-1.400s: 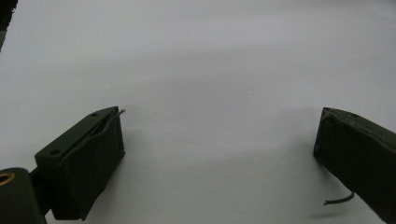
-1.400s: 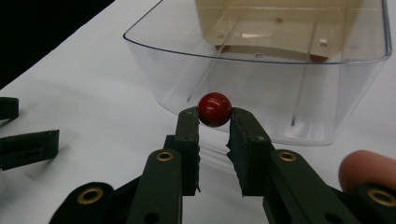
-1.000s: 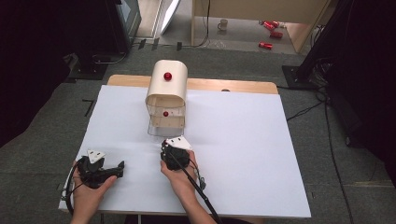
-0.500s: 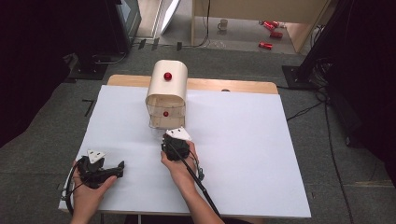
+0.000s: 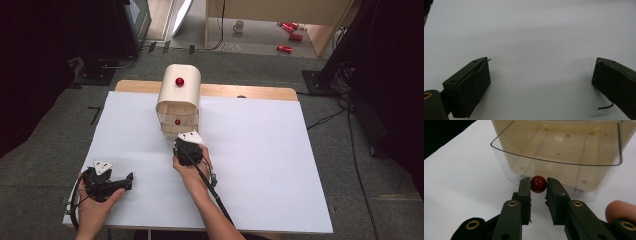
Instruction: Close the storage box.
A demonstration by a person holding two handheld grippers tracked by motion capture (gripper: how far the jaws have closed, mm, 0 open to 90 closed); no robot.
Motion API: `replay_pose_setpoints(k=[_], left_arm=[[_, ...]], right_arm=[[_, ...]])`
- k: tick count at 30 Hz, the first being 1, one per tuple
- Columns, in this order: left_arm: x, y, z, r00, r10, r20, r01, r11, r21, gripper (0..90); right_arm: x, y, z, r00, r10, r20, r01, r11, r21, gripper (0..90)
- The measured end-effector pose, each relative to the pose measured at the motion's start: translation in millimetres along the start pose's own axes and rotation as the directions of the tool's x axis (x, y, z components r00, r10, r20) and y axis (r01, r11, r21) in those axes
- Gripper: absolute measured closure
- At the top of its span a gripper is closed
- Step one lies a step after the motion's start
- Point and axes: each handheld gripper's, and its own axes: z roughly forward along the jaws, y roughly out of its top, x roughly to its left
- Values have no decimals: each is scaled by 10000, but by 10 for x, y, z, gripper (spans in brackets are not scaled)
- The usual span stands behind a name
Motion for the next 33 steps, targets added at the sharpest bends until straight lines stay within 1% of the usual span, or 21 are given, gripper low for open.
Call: replay_pose_setpoints(k=[3, 11, 15, 23, 24, 25, 27, 28, 29, 31, 33], left_arm=[[0, 0, 0, 10000, 4, 1, -4, 10000, 1, 16], [0, 0, 0, 10000, 9, 4, -9, 10000, 3, 16], [0, 0, 0, 10000, 18, 2, -18, 10000, 9, 16], [0, 0, 0, 10000, 14, 2, -14, 10000, 5, 16], [0, 0, 0, 10000, 19, 2, -19, 10000, 9, 16], [0, 0, 0, 10000, 19, 3, -19, 10000, 11, 16], [0, 0, 0, 10000, 12, 5, -12, 10000, 6, 16], [1, 1, 0, 10000, 16, 7, -16, 10000, 9, 16], [1, 1, 0, 10000, 14, 8, -14, 10000, 9, 16], [1, 1, 1, 10000, 13, 9, -13, 10000, 8, 16], [0, 1, 1, 10000, 8, 9, -8, 10000, 8, 16]], right_arm=[[-15, 11, 43, 10000, -68, 44, 68, 10000, 4, 749], [-38, 45, 95, 9999, -74, 71, 75, 10000, -50, 749], [-52, 58, 104, 10000, 21, -3, -21, 10000, -45, 750], [-66, 61, 101, 10000, -49, -65, 48, 9999, -126, 740], [-67, 61, 96, 10000, -54, -66, 54, 9999, -132, 719], [-74, 63, 84, 9999, -33, -164, 31, 9999, -136, 657], [-94, 64, 61, 9993, -16, -385, 11, 9999, -144, 567], [-112, 61, 40, 9987, -95, -494, 85, 9998, -197, 498], [-119, 59, 26, 9984, -155, -535, 145, 9997, -191, 456], [-142, 54, -11, 9978, -436, -492, 426, 9989, -220, 341], [-171, 60, -55, 9965, -674, -485, 662, 9975, -264, 261]])
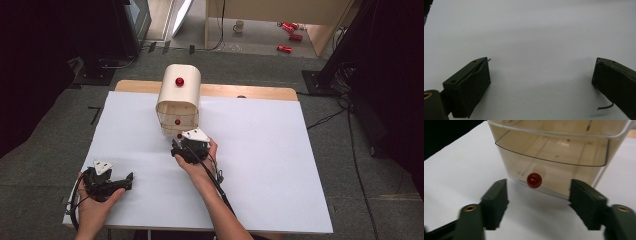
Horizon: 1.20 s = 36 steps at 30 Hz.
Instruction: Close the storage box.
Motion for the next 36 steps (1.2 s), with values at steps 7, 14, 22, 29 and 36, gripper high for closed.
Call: replay_pose_setpoints(k=[7, 14, 22, 29, 36], left_arm=[[2, 0, -2, 10000, 44, -5, -44, 10000, 16, 16], [0, -1, 0, 10000, 8, -10, -8, 10000, -14, 16], [1, -1, -2, 10000, 33, -16, -33, 10000, 0, 16], [1, -1, -1, 10000, 33, -15, -33, 10000, 1, 16], [1, -1, -1, 10000, 34, -18, -34, 10000, 0, 16]], right_arm=[[-189, 58, -199, 9988, -55, -490, 57, 10000, 42, 36], [-435, 44, -439, 9984, -175, -533, 175, 9998, -11, 0], [-747, -24, -638, 9999, -34, -139, 34, 10000, 30, 0], [-1025, -106, -801, 9996, 171, 208, -172, 9998, 54, 0], [-1300, -218, -944, 9978, 428, 515, -435, 9990, 118, 0]])
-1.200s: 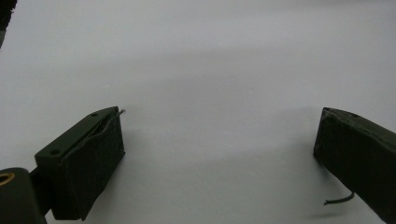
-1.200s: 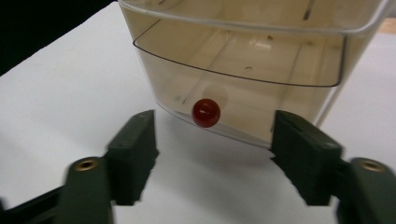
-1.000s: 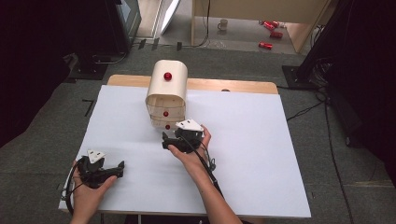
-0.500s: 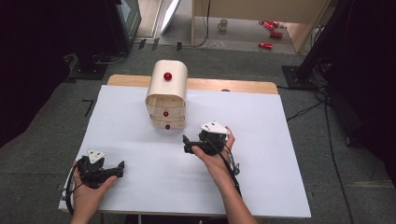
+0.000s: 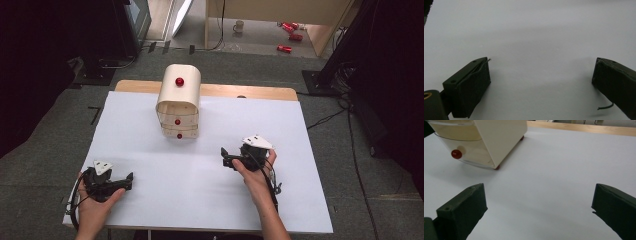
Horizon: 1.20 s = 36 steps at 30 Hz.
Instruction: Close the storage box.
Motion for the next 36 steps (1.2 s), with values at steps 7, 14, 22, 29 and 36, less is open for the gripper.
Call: replay_pose_setpoints(k=[7, 14, 22, 29, 36], left_arm=[[-1, -1, 0, 10000, -8, -5, 8, 10000, -15, 16], [-1, -1, 1, 10000, -10, -9, 10, 10000, -21, 16], [-2, -1, 1, 10000, -12, -10, 12, 10000, -23, 16], [-2, -1, 1, 10000, -10, -9, 10, 10000, -24, 16], [-2, -1, 1, 10000, -11, -12, 11, 10000, -27, 16]], right_arm=[[-193, -59, -121, 9995, 112, 288, -112, 9999, -1, 0], [-423, -195, -279, 9973, 232, 693, -243, 9996, 151, 0], [-638, -326, -409, 9936, 426, 1042, -452, 9987, 225, 0], [-791, -455, -492, 9905, 446, 1300, -507, 9977, 440, 0], [-1009, -633, -660, 9818, 704, 1764, -829, 9945, 645, 0]])
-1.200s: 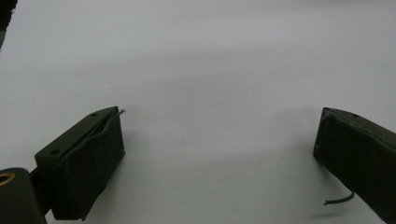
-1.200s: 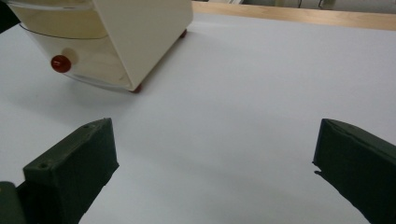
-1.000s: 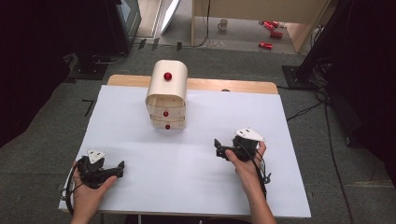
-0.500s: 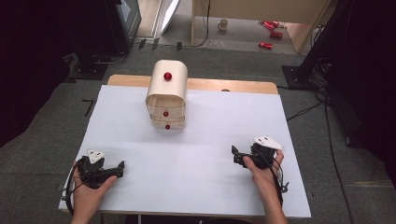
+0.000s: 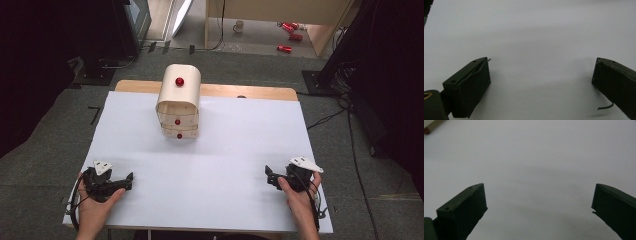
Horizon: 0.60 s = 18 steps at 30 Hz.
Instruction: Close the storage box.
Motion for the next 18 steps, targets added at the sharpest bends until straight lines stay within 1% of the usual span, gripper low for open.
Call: replay_pose_setpoints(k=[2, 6, 9, 10, 13, 15, 18], left_arm=[[0, 0, 0, 10000, 0, 0, 0, 10000, -1, 16], [0, 0, 0, 10000, -1, -2, 1, 10000, -2, 16], [0, 0, 0, 10000, 2, -1, -2, 10000, -2, 16], [0, 0, 0, 10000, 1, -2, -1, 10000, -4, 16], [0, 0, 0, 10000, 2, -1, -2, 10000, -4, 16], [0, 0, 0, 10000, 0, 0, 0, 10000, -3, 16], [-1, -1, 0, 10000, 2, -4, -2, 10000, -6, 16]], right_arm=[[-63, -47, -31, 9999, 41, 127, -42, 9999, 105, 0], [-165, -144, -92, 9995, -46, 310, 35, 9993, 359, 0], [-208, -192, -112, 9993, -34, 377, 17, 9989, 467, 0], [-251, -239, -131, 9989, 26, 472, -50, 9987, 514, 0], [-255, -272, -130, 9987, -9, 513, -20, 9984, 565, 0], [-206, -281, -105, 9972, -336, 672, 292, 9974, 654, 0], [-172, -281, -52, 9941, -663, 856, 568, 9925, 1085, 0]])
